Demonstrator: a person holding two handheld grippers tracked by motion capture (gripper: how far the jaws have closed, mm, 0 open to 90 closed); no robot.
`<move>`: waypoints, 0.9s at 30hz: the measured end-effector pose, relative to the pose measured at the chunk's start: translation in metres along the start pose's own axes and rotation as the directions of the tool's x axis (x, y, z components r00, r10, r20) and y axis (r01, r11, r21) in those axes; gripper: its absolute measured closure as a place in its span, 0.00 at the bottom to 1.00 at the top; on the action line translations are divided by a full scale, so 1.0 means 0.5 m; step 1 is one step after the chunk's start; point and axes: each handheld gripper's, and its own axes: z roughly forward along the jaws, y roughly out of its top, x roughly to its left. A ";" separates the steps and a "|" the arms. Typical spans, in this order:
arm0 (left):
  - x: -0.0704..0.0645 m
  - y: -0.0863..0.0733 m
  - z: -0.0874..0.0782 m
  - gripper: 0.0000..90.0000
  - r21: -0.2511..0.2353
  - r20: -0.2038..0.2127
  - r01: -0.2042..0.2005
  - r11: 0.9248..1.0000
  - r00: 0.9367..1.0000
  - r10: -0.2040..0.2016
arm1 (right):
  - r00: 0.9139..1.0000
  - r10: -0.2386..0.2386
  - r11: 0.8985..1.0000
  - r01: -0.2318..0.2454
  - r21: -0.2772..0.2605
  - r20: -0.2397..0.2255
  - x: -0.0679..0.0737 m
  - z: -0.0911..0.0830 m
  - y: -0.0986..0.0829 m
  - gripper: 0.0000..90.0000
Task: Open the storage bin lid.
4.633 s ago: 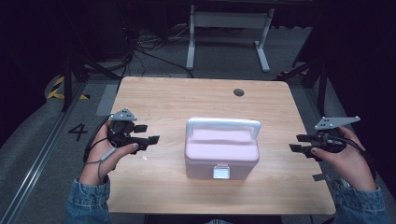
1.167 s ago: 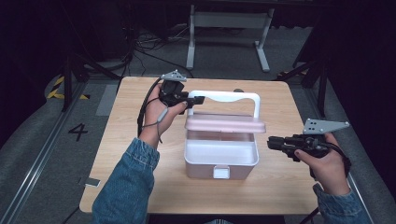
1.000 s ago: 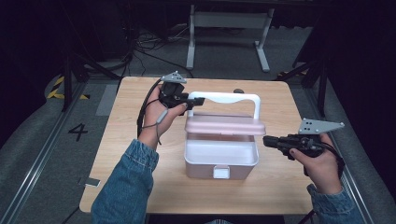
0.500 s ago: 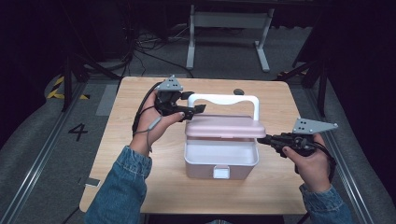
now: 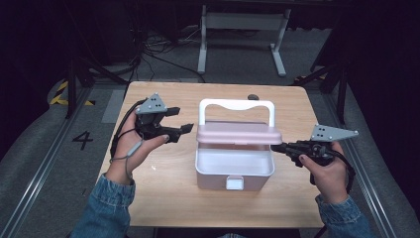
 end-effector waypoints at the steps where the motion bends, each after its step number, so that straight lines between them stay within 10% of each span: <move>1: -0.005 -0.004 -0.002 0.32 0.007 0.023 -0.001 1.000 1.000 0.001 | 1.000 0.003 1.000 -0.003 0.002 -0.002 0.000 0.001 0.000 1.00; 9: -0.037 -0.001 0.004 0.32 0.000 0.069 -0.142 0.990 0.988 0.141 | 0.999 0.026 1.000 -0.026 -0.001 -0.032 0.003 0.003 0.001 1.00; 27: -0.040 -0.024 0.013 0.30 -0.015 0.077 -0.153 0.988 0.985 0.153 | 0.999 0.037 0.999 -0.038 -0.036 -0.031 0.002 0.004 0.010 1.00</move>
